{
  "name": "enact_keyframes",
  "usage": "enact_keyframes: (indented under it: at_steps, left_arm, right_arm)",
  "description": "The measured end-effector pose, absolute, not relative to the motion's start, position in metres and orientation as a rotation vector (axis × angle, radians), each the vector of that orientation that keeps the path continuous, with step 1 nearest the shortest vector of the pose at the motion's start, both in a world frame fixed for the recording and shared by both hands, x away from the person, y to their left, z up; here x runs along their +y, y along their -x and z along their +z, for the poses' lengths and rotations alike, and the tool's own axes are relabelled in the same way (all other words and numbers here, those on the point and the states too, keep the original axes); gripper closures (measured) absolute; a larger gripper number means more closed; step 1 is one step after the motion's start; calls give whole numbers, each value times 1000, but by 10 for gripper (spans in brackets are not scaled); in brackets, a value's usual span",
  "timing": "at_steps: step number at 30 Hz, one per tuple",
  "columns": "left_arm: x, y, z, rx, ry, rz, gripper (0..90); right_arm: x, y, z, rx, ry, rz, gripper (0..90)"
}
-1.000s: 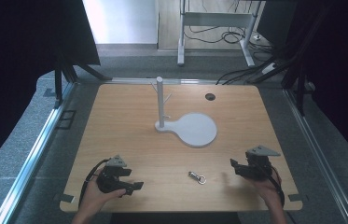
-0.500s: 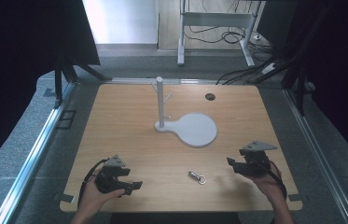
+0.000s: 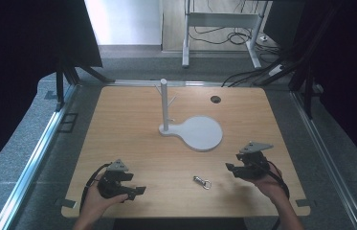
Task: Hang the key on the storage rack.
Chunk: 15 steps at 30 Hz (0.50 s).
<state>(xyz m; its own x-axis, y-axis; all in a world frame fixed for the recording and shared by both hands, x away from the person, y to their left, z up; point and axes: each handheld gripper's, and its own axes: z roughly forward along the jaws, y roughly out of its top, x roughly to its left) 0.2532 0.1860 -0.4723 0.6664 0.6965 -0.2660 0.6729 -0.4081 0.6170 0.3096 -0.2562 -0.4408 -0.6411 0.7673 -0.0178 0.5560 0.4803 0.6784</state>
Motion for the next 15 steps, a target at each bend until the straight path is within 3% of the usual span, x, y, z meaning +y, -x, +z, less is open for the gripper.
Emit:
enact_keyframes:
  at_steps: [15]
  left_arm:
    - [190, -251, -467, 1046, -2137, 62, 245]
  right_arm:
    - [-234, -313, -424, 2545, -1054, 879, 506]
